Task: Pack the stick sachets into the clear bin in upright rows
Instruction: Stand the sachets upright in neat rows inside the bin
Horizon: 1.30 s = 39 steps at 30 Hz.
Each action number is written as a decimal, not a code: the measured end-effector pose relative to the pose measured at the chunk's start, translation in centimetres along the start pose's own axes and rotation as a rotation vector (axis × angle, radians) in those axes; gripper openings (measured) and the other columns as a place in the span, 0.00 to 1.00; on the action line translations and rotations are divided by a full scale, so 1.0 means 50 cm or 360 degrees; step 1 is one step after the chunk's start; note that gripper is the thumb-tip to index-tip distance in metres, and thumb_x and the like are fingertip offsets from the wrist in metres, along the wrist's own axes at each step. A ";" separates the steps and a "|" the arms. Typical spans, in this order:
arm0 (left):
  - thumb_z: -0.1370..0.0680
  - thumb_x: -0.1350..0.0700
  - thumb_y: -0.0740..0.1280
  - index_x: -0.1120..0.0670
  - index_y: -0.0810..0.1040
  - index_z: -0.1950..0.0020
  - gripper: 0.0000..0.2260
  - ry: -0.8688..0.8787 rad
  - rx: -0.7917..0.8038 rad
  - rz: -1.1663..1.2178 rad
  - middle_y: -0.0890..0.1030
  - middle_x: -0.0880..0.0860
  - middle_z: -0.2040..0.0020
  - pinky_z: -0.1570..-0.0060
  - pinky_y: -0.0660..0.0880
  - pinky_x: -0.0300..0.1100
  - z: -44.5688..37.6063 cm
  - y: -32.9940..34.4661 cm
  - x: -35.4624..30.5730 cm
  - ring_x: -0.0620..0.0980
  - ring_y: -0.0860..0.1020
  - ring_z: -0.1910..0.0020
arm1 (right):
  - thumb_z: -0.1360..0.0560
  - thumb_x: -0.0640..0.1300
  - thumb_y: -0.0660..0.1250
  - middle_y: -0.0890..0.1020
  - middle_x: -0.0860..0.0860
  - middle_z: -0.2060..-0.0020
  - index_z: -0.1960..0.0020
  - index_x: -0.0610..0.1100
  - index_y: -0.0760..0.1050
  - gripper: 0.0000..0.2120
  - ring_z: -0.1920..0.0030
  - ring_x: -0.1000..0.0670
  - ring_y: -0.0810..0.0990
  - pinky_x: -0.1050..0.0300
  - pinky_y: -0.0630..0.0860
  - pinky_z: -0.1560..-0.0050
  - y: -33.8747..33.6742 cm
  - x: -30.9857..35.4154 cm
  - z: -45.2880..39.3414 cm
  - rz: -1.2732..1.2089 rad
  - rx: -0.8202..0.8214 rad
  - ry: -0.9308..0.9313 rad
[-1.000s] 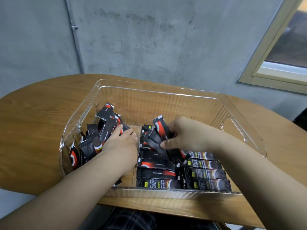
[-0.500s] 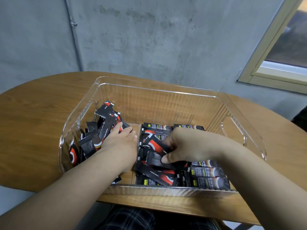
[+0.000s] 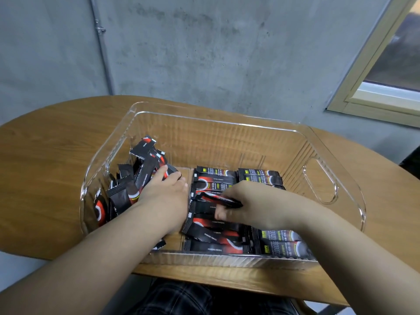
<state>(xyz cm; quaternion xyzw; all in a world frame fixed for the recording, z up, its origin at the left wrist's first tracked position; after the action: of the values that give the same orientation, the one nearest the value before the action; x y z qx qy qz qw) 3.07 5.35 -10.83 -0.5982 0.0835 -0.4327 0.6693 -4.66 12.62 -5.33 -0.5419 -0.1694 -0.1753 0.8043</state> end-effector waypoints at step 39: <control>0.18 0.49 0.53 0.58 0.54 0.22 0.26 -0.0023 -0.0104 0.0008 0.55 0.53 0.22 0.27 0.39 0.55 -0.009 0.002 0.004 0.51 0.48 0.23 | 0.29 0.47 0.68 0.80 0.47 0.57 0.48 0.45 0.77 0.11 0.56 0.43 0.78 0.54 0.76 0.58 0.051 0.028 -0.029 0.0691 -0.0219 -0.0019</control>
<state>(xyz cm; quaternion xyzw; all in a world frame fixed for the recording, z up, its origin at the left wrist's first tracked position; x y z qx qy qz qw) 2.96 4.89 -10.95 -0.6226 0.0943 -0.4236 0.6511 -2.11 12.04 -7.23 -0.6203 -0.0412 -0.0061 0.7832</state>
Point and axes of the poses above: each hand's wrist, its own z-axis away from the middle knuckle, its own y-axis out of the palm, x = y × z, the point moved 10 cm from there along -z, towards the middle knuckle
